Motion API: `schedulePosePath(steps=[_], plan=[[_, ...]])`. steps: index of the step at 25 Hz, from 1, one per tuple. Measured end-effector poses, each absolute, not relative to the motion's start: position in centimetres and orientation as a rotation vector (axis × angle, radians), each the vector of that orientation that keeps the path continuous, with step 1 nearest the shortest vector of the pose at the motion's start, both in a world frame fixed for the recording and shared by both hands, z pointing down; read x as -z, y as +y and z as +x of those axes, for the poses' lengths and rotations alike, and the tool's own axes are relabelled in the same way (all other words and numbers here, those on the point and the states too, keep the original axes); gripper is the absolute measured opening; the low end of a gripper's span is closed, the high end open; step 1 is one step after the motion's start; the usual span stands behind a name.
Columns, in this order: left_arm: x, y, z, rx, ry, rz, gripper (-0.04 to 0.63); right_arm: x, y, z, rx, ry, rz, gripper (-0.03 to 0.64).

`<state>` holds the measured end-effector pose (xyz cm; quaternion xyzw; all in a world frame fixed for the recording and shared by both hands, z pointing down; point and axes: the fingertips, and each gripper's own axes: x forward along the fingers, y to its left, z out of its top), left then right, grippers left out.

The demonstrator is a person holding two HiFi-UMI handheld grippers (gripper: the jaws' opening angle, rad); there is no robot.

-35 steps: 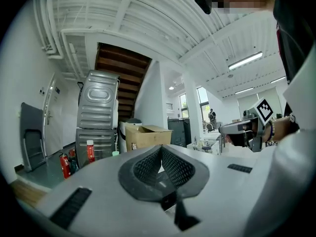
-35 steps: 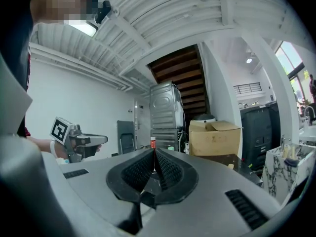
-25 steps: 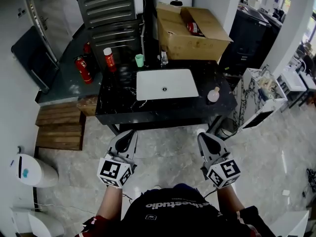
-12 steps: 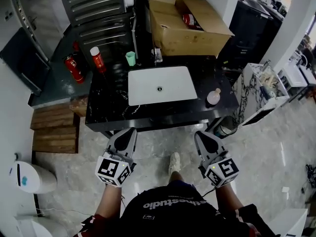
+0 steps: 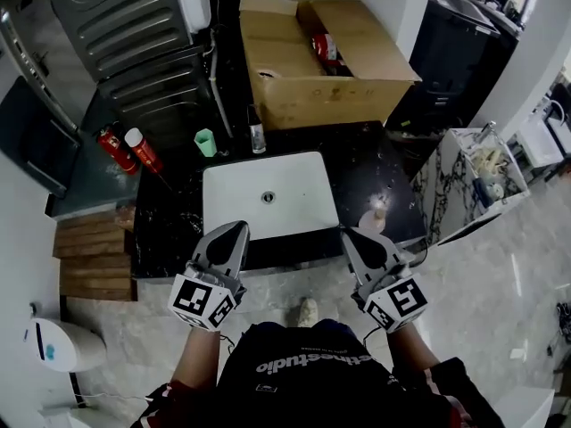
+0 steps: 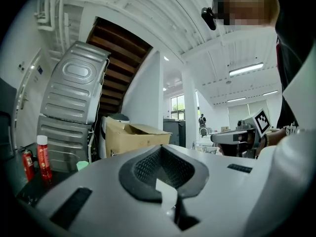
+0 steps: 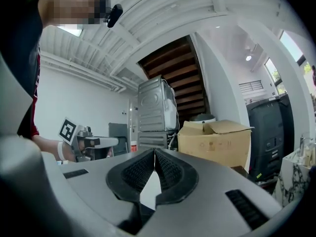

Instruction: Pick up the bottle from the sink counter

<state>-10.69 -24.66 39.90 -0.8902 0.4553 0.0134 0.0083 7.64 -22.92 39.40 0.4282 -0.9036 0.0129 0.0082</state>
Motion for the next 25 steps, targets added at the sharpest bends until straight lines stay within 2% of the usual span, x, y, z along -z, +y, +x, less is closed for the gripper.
schedulePosePath(steps=[9,10,13,18,25], plan=[[-41.7,-31.3,-2.6,0.032,1.202,-2.898,0.015,-40.6,-27.8,13.1,-0.096,-2.752,1.498,0.043],[-42.0,-31.9,-2.0,0.038,1.182,-2.909,0.014,-41.0,-28.1,13.8,-0.11,-2.741,1.533,0.053],[-43.3,-33.6,-0.1,0.07,1.125,-2.956,0.014,-43.2,-29.2,16.3,-0.156,-2.671,1.611,0.153],[-45.3,-34.0,3.5,0.124,0.98,-3.05,0.015,-49.6,-30.9,21.5,-0.224,-2.447,1.783,0.234],[-48.6,-35.5,5.6,0.234,0.917,-3.116,0.015,-58.9,-35.0,23.6,-0.345,-2.273,1.778,0.252]])
